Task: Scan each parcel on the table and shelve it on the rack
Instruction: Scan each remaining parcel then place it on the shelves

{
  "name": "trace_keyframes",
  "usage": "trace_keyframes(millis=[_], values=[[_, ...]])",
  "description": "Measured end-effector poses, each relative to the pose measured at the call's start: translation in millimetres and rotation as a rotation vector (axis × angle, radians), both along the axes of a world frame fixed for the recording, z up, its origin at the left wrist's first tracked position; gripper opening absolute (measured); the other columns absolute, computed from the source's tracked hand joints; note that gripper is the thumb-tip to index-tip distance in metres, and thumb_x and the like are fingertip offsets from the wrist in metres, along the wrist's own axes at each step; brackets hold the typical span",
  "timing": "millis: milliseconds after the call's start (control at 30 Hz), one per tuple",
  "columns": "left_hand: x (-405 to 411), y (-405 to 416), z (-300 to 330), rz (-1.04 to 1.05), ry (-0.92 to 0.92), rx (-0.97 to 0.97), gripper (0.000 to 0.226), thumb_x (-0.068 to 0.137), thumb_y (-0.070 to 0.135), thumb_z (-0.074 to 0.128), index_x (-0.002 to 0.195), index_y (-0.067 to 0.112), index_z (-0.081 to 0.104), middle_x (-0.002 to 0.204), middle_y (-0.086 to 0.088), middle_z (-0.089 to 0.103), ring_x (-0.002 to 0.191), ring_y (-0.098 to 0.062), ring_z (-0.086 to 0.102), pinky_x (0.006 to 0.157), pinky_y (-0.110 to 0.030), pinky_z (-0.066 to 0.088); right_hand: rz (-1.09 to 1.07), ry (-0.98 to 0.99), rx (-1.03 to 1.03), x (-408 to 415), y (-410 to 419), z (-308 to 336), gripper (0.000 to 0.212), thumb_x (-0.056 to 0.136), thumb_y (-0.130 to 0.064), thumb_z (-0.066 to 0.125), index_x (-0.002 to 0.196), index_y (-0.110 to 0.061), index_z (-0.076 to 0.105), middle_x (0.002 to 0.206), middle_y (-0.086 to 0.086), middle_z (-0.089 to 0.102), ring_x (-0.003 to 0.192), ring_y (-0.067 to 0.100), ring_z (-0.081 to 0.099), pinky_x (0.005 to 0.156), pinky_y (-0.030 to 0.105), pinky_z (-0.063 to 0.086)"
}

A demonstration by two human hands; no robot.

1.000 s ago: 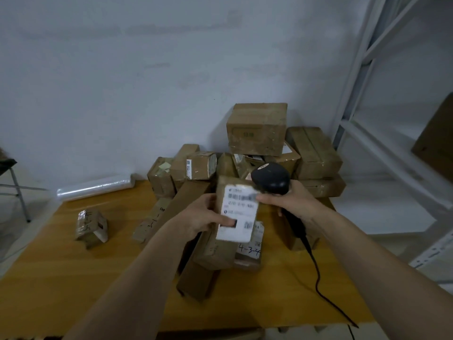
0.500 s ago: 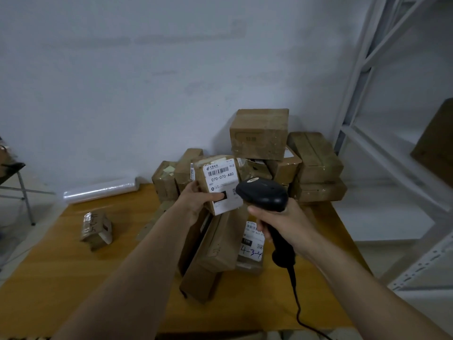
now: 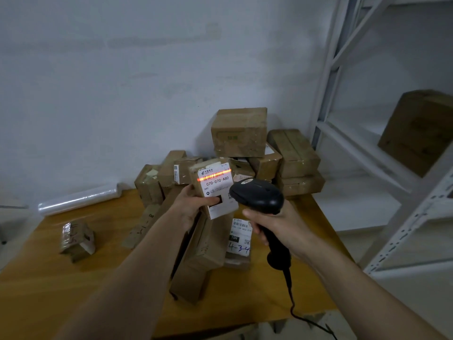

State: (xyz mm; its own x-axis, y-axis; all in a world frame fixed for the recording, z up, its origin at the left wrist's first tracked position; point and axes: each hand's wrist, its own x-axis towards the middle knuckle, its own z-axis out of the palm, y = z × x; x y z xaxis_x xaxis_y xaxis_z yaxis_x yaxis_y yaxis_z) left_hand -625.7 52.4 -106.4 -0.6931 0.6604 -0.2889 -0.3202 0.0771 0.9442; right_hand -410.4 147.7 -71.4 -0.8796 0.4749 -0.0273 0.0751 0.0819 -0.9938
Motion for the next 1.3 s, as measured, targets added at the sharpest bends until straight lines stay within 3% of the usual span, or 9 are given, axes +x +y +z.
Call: trace_keyframes(millis=[67, 167, 267, 333, 467, 600, 833, 1067, 1300], values=[[9.0, 3.1, 0.7, -0.003, -0.020, 0.006, 0.071, 0.042, 0.000, 0.084, 0.104, 0.018, 0.056, 0.094, -0.001, 0.075, 0.083, -0.018, 0.072, 0.059, -0.027, 0.056, -0.006, -0.014, 0.013, 8.6, 1.7, 0.8, 0.034, 0.086, -0.032, 0.071, 0.072, -0.002, 0.064, 0.059, 0.004, 0.059, 0.052, 0.020, 0.053, 0.049, 0.022, 0.047], [25.9, 10.7, 4.6, -0.013, -0.035, 0.023, 0.105, 0.041, 0.001, 0.085, 0.137, 0.010, 0.043, 0.117, -0.010, 0.068, 0.106, -0.026, 0.065, 0.086, -0.041, 0.055, -0.020, -0.024, 0.032, 26.6, 5.0, 4.7, 0.027, 0.085, -0.033, 0.071, 0.067, -0.014, 0.066, 0.059, 0.001, 0.060, 0.051, 0.017, 0.054, 0.050, 0.022, 0.047], [45.8, 22.5, 7.9, -0.038, -0.014, 0.037, 0.112, 0.043, 0.000, 0.085, 0.144, 0.009, 0.037, 0.120, -0.011, 0.066, 0.113, -0.030, 0.061, 0.101, -0.052, 0.046, -0.069, -0.009, 0.034, 48.3, 11.4, 9.5, 0.024, 0.084, -0.034, 0.072, 0.062, -0.026, 0.068, 0.061, 0.000, 0.064, 0.052, 0.015, 0.056, 0.052, 0.022, 0.048], [63.3, 31.2, 10.8, -0.047, -0.008, 0.031, 0.098, 0.050, -0.004, 0.084, 0.138, 0.009, 0.042, 0.115, -0.009, 0.067, 0.110, -0.029, 0.062, 0.098, -0.052, 0.049, -0.094, 0.010, 0.033, 67.0, 16.7, 13.2, 0.021, 0.082, -0.033, 0.075, 0.063, -0.028, 0.070, 0.061, -0.001, 0.064, 0.053, 0.015, 0.058, 0.053, 0.022, 0.050], [106.4, 50.3, 17.6, -0.066, 0.016, 0.018, 0.067, 0.061, -0.009, 0.081, 0.118, 0.013, 0.055, 0.116, -0.011, 0.068, 0.100, -0.028, 0.067, 0.079, -0.045, 0.056, -0.131, 0.031, 0.029, 114.3, 25.2, 18.4, 0.023, 0.081, -0.031, 0.077, 0.069, -0.013, 0.067, 0.053, -0.001, 0.058, 0.049, 0.013, 0.055, 0.051, 0.022, 0.048], [151.5, 64.6, 22.8, -0.065, 0.001, 0.013, 0.083, 0.063, -0.011, 0.080, 0.136, 0.009, 0.046, 0.123, -0.013, 0.064, 0.111, -0.034, 0.062, 0.097, -0.055, 0.049, -0.182, 0.026, 0.036, 160.9, 29.8, 23.6, 0.031, 0.083, -0.031, 0.075, 0.056, -0.023, 0.064, 0.050, 0.000, 0.055, 0.045, 0.013, 0.052, 0.049, 0.021, 0.045], [222.0, 74.1, 31.5, -0.066, 0.025, 0.025, 0.097, 0.060, -0.007, 0.082, 0.144, 0.012, 0.038, 0.130, -0.011, 0.060, 0.121, -0.030, 0.055, 0.105, -0.052, 0.043, -0.204, 0.028, 0.041, 233.7, 35.1, 30.1, 0.033, 0.082, -0.034, 0.075, 0.053, -0.025, 0.062, 0.051, 0.003, 0.054, 0.047, 0.015, 0.052, 0.049, 0.023, 0.046], [296.0, 80.3, 42.2, -0.082, 0.023, 0.017, 0.106, 0.043, 0.001, 0.084, 0.140, 0.012, 0.042, 0.124, -0.010, 0.063, 0.116, -0.030, 0.058, 0.095, -0.051, 0.050, -0.213, 0.047, 0.060, 301.5, 39.2, 32.2, 0.033, 0.085, -0.033, 0.073, 0.054, -0.026, 0.063, 0.052, 0.004, 0.054, 0.049, 0.016, 0.053, 0.052, 0.025, 0.046], [386.3, 115.2, 49.6, -0.260, 0.044, -0.054, 0.109, 0.045, 0.005, 0.090, 0.142, 0.013, 0.041, 0.122, -0.006, 0.064, 0.114, -0.026, 0.057, 0.102, -0.052, 0.044, -0.393, 0.126, -0.032, 382.6, 56.7, 31.2, 0.017, 0.080, -0.027, 0.078, 0.081, -0.011, 0.073, 0.070, 0.009, 0.070, 0.061, 0.019, 0.064, 0.061, 0.028, 0.053]])
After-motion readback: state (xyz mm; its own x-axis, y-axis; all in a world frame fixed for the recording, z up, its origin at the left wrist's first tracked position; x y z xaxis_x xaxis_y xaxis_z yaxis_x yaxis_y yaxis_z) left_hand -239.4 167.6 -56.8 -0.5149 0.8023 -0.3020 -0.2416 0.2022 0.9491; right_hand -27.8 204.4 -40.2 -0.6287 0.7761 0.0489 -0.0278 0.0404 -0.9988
